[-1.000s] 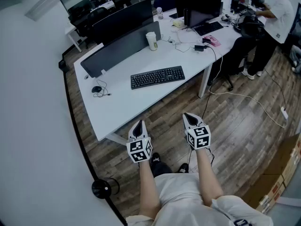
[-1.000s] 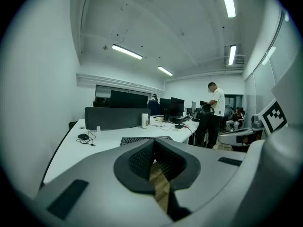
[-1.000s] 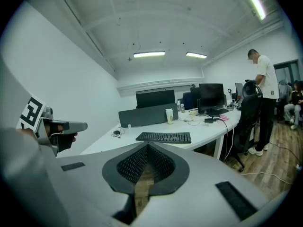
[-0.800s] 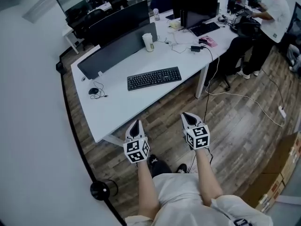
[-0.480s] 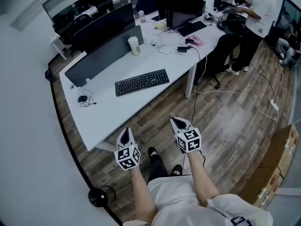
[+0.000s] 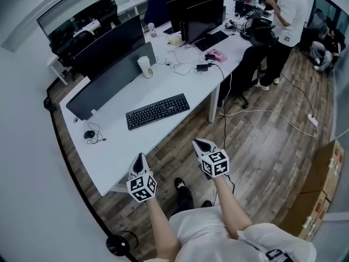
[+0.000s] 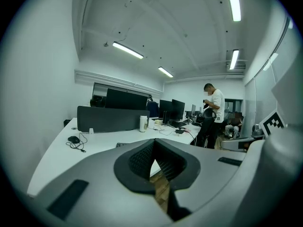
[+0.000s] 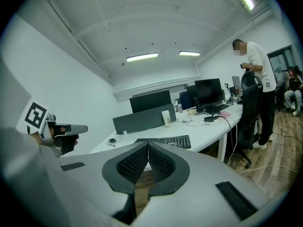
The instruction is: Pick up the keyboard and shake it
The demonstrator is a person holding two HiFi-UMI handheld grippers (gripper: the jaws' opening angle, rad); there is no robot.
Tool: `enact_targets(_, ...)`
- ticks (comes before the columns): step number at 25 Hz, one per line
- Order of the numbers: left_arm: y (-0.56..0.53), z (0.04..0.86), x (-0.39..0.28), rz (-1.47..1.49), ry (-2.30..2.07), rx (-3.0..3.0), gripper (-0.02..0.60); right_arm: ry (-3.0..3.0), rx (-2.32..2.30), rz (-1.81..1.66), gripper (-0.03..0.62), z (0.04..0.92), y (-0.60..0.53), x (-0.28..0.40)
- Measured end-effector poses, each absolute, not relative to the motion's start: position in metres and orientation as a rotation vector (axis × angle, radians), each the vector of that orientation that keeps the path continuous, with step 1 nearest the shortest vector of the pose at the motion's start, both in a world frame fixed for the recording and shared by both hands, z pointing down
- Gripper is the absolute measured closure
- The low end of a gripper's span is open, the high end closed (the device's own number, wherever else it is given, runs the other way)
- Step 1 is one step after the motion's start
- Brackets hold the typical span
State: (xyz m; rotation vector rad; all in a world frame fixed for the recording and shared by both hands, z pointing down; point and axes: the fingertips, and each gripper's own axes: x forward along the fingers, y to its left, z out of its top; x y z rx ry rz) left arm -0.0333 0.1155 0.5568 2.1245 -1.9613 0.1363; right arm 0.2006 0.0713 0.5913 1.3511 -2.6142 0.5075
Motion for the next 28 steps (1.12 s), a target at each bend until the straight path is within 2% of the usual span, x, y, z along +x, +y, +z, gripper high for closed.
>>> enact_targets(10, 0.011, 0.546, -0.056, 0.076, -1.932, 2.134, 0.568, -2.583, 1.402, 0.499, 0.554, 0.584, -0.019, 0.191)
enact_targets(28, -0.108, 0.542, -0.139, 0.028, -1.876, 2.18, 0.568, -2.54, 1.442, 0.503, 0.554, 0.596, -0.12, 0.111)
